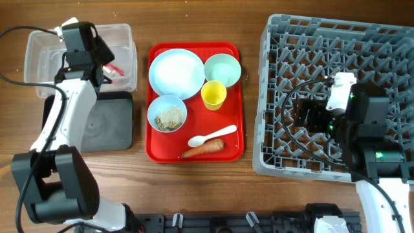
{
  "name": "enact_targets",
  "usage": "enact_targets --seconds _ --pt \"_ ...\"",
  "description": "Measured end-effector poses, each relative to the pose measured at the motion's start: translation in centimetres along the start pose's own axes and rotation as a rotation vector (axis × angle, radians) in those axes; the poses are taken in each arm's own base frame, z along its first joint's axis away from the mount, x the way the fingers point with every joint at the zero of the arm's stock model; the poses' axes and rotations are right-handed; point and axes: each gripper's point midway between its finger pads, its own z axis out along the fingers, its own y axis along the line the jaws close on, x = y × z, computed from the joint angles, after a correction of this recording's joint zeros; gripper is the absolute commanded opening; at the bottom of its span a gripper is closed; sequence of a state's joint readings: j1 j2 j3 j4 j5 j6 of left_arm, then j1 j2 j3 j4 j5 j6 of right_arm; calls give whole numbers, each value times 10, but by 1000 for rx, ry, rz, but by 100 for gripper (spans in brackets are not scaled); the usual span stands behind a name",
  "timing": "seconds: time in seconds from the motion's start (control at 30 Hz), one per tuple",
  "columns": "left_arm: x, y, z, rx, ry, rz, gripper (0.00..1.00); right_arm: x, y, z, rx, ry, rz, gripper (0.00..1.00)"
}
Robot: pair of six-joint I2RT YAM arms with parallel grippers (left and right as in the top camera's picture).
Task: Sort waste into correct bins and load items into the dishwasher rack
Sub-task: 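Drop the red wrapper into the clear bin with the left gripper, then grasp the yellow cup with the left gripper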
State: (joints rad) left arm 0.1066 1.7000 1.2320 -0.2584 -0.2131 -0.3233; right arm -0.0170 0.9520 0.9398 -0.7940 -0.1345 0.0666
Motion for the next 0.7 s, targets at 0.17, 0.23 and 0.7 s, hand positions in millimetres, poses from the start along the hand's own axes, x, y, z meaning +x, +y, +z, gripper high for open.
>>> enact_targets --seconds 0.17,0.23,0.7 --pt "0 -4 -3 14 0 12 59 0 0 0 0 0 0 100" --pt "-1 -19 -14 52 -7 45 63 0 0 0 0 0 0 100" --pt "136 -172 -111 510 322 391 64 1 0 0 0 3 1 100"
